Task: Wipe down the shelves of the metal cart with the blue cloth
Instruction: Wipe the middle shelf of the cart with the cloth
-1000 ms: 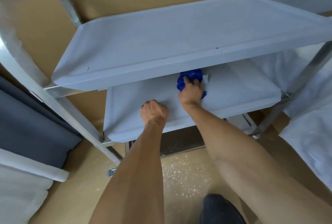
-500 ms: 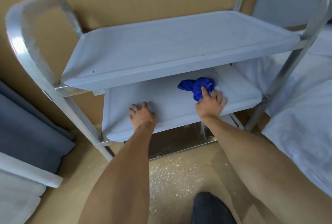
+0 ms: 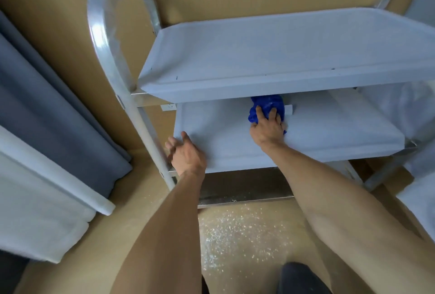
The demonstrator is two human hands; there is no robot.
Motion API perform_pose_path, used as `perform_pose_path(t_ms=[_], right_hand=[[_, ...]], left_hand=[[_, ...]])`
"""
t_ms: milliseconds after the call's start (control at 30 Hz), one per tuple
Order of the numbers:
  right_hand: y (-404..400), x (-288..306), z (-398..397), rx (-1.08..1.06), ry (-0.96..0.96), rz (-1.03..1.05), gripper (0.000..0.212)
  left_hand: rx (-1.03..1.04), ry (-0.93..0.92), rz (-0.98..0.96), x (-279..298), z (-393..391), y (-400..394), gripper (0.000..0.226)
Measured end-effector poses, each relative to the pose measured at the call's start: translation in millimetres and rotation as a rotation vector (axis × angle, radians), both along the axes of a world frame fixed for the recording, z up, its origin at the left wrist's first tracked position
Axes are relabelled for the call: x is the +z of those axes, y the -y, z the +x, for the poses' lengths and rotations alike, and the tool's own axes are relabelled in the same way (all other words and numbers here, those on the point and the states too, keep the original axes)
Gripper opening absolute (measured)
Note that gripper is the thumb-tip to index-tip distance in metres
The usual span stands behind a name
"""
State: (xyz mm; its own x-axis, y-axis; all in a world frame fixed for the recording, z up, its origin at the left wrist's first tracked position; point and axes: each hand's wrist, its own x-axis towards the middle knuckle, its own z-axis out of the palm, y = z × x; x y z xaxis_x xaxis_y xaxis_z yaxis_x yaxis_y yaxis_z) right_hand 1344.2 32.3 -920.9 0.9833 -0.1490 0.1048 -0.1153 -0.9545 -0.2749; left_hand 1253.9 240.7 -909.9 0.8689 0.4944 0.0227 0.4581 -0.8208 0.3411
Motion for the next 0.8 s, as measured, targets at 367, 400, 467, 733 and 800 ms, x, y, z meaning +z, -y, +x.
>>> perform_pose_path(t_ms=[367,400,467,733,800], right_hand=[[-118,-3,-54,0.474,0.114,0.132,0.063],[-105,-5,-57,0.414,0.133,0.101,0.063],[-77,-6,-61,0.231,0.143,0.061,0.063],[-26,11,-52,-0.207,-0.004,0.143,0.072],[-31,14,-42,-0.183,-0.027,0.162,0.07]], left_hand=[[0.007,-0.087,-0.053,19,-10,-34,0.037],[0.009,-0.044,-0.1,25,-17,-32,0.034],[0.013,0.092,-0.125,34,-40,-26,0.026],[0.244,0.273,-0.199,33,-88,-23,0.044],[0.392,0.327,-0.277,30,-90,-31,0.047]])
